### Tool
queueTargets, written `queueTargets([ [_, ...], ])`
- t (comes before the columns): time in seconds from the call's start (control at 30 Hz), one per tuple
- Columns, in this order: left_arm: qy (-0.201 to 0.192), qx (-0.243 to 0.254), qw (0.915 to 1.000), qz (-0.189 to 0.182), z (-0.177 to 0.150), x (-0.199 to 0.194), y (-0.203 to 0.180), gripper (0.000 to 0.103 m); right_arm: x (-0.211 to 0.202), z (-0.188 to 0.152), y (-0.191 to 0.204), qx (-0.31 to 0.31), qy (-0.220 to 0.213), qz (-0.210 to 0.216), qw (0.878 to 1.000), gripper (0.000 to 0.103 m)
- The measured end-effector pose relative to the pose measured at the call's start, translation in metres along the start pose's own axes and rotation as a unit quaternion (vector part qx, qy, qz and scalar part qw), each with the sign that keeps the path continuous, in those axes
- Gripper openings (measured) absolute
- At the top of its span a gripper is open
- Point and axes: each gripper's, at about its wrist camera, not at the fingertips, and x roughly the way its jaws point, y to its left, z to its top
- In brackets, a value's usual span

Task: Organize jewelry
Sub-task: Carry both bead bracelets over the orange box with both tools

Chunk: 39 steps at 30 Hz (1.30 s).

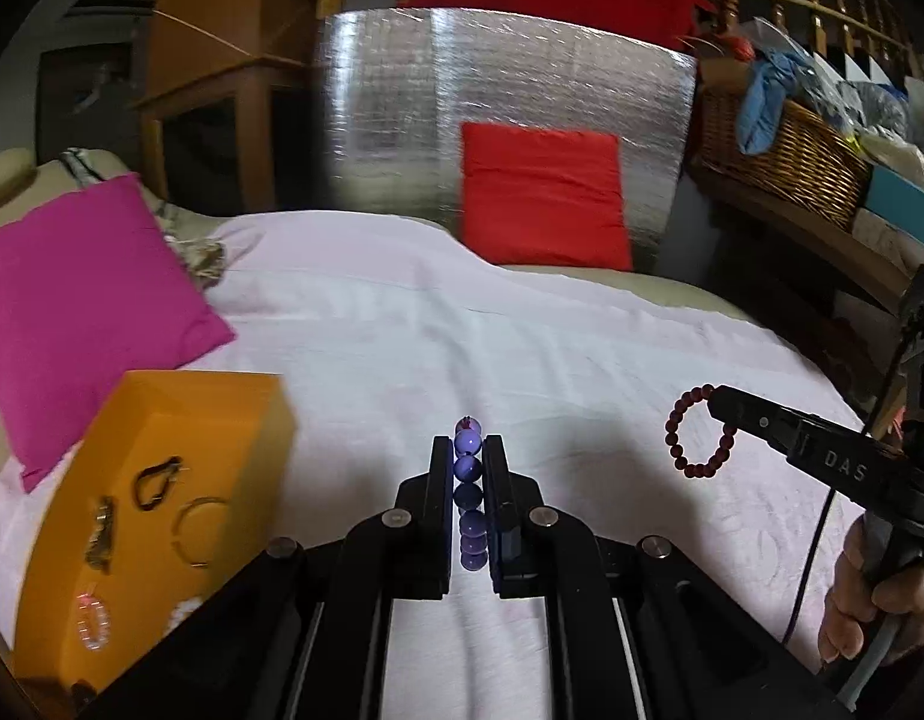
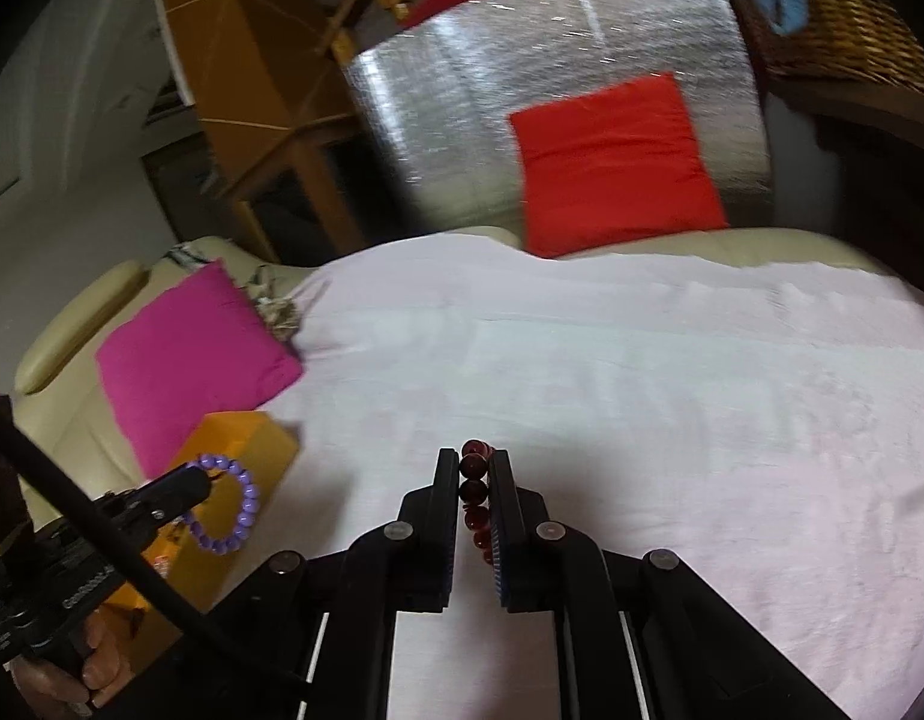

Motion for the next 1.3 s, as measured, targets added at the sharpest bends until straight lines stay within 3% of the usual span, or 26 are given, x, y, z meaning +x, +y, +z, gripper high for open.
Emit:
queueTargets([
  [0.3, -0.02, -0.041, 0.9981, 0.043, -0.006, -0.029, 0.055, 0.01, 0.001, -0.006, 0.083, -0.047, -0.002, 0.046, 0.998, 0.011],
  [0.8, -0.048, -0.085, 0.9877, 0.122, -0.02, -0.061, 0.133, 0.009, 0.018, -0.02, 0.178, -0.093, 0.005, 0.083, 0.992, 0.011],
  [1.3, -0.025, -0.123, 0.9764, 0.176, -0.04, -0.061, 0.196, 0.01, 0.057, -0.035, 0.254, -0.123, 0.031, 0.114, 0.985, 0.011],
])
